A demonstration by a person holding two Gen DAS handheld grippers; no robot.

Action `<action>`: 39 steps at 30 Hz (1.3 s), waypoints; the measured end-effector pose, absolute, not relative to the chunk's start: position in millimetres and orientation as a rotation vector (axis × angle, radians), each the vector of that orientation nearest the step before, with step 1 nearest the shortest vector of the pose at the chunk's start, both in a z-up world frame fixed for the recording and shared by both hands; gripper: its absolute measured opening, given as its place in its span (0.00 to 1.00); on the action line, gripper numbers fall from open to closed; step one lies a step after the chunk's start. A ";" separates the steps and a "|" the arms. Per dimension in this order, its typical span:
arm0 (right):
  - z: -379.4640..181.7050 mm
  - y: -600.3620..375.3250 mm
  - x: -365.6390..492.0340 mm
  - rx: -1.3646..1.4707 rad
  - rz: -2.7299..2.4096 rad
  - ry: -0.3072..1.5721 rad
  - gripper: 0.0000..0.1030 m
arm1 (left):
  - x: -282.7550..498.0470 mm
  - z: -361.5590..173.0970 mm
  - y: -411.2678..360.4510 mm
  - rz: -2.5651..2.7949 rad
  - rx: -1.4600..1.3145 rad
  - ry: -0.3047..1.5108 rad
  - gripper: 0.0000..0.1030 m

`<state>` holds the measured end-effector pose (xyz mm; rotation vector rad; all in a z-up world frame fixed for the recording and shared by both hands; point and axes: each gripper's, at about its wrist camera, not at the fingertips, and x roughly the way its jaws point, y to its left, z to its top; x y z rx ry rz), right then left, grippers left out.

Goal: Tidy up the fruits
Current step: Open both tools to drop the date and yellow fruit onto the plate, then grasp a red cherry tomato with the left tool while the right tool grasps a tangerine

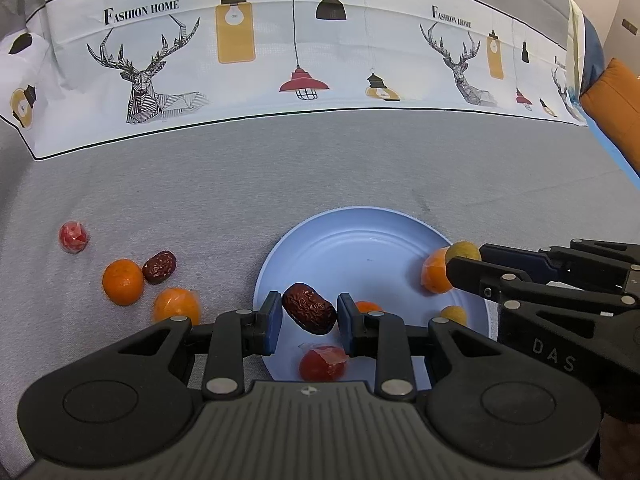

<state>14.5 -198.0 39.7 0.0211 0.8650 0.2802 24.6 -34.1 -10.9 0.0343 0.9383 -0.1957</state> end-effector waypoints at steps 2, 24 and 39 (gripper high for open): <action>39.5 -197.9 14.5 0.021 0.281 0.865 0.25 | 24.4 -10.9 -33.9 -0.196 0.034 0.938 0.32; 37.7 -194.9 14.0 0.012 0.255 0.875 0.49 | 22.3 -11.2 -36.5 -0.208 0.035 0.941 0.39; 38.5 -196.1 14.0 0.009 0.249 0.869 0.49 | 21.5 -8.6 -33.5 -0.207 0.029 0.932 0.36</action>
